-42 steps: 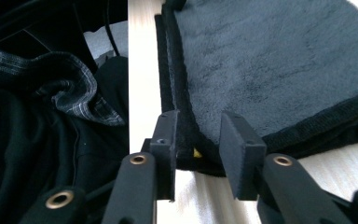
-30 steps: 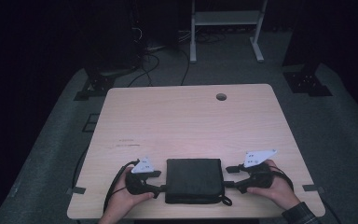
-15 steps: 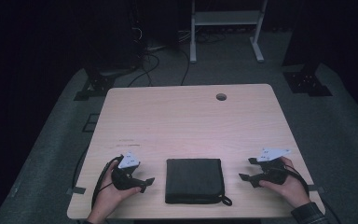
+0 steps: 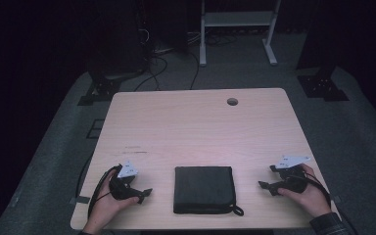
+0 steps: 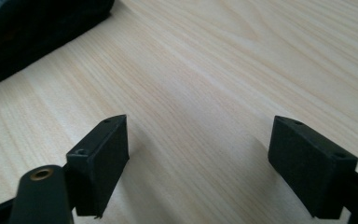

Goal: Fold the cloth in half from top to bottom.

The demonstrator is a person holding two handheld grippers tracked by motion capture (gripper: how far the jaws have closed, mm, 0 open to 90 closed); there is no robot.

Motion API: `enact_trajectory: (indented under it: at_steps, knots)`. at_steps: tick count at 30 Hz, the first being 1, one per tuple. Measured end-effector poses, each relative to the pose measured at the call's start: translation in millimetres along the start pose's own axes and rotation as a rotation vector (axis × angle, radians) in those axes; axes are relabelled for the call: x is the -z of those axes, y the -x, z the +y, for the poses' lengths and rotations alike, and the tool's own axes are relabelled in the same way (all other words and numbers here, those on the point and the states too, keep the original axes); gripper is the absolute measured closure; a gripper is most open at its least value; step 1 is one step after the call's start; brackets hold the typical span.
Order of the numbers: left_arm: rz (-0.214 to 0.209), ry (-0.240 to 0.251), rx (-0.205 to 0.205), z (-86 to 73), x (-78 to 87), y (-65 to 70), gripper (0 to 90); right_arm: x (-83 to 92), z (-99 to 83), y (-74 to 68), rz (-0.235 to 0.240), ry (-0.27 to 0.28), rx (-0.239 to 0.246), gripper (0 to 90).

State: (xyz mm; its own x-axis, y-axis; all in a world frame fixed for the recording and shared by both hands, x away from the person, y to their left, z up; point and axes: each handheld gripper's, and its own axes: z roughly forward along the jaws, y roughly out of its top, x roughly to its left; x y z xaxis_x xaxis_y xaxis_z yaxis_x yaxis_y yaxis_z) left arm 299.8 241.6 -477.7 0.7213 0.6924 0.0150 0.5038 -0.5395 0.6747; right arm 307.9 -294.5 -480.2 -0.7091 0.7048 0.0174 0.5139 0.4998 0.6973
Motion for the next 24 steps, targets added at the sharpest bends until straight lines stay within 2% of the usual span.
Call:
enact_trajectory:
  at_steps: [5,10,24]
  knots:
    - [-0.011,0.055,-0.012,-8.7,0.0,-4.9,0.0,-1.0,-1.9,0.9,-0.018,0.007,-0.006,13.9]
    - [-0.004,0.055,-0.006,-9.4,0.6,-5.2,0.0,-3.1,-6.4,1.0,-0.034,0.052,-0.018,11.6]
    - [-0.003,0.055,-0.006,-9.4,0.5,-5.2,0.0,-3.2,-6.4,0.5,-0.044,0.052,-0.029,11.4]
